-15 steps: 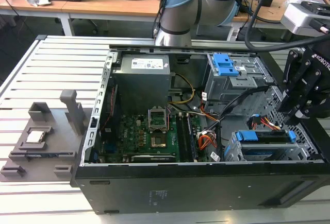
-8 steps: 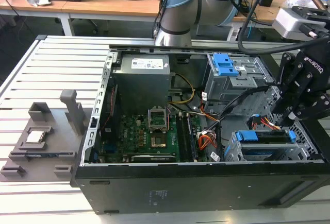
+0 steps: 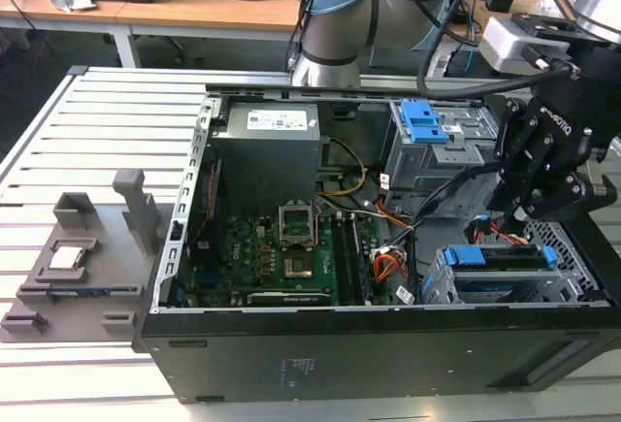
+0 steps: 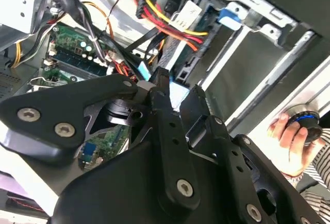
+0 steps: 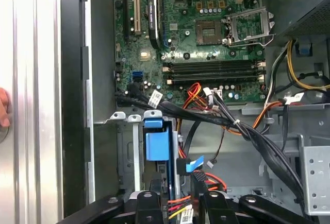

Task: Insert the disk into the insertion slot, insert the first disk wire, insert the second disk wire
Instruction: 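Insert the second disk wire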

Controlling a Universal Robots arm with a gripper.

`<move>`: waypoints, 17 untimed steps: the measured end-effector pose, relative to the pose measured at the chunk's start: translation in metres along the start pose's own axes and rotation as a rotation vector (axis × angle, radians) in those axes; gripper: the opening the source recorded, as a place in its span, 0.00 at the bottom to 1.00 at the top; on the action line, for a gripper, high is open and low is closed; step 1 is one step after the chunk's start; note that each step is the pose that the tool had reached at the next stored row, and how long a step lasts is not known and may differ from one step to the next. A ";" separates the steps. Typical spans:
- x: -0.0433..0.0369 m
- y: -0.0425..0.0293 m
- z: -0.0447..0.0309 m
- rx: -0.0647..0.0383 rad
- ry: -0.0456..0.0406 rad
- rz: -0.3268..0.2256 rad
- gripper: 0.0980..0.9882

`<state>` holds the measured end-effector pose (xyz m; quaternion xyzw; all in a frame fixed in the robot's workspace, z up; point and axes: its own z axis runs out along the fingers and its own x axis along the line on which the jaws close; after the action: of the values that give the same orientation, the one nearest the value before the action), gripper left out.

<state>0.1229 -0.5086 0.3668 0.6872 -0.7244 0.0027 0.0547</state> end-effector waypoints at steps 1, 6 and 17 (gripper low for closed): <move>-0.0016 0.0029 0.0011 0.000 0.0002 0.000 0.30; -0.0060 0.0126 0.0077 0.000 0.0089 0.001 0.30; -0.0105 0.0155 0.0196 0.005 0.0707 -0.006 0.30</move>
<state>0.1065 -0.4988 0.3476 0.6890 -0.7199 0.0284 0.0788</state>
